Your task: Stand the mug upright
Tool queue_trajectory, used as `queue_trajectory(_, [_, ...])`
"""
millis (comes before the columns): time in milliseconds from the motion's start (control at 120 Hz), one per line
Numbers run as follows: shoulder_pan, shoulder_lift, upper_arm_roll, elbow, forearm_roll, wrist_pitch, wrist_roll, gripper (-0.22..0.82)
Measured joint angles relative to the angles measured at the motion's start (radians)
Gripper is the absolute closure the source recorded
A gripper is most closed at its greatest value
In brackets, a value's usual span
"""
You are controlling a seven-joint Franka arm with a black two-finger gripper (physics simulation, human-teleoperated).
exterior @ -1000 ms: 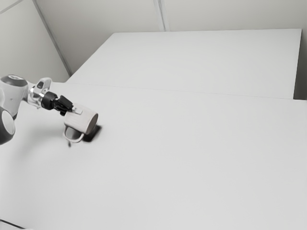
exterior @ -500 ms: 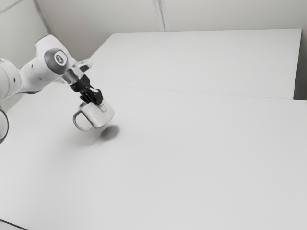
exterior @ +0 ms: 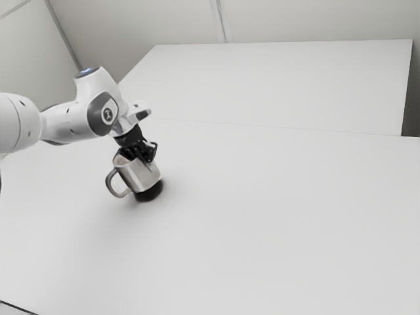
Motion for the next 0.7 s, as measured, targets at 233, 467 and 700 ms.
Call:
queue_trajectory(233, [-0.024, -0.012, 0.008, -0.048, 0.016, 0.009, -0.123, 0.78])
queue_trajectory(467, [-0.065, 0.028, 0.023, -0.046, 0.052, 0.013, -0.218, 0.77])
queue_trajectory(700, [-0.097, 0.053, 0.03, -0.02, 0.071, 0.006, -0.271, 0.29])
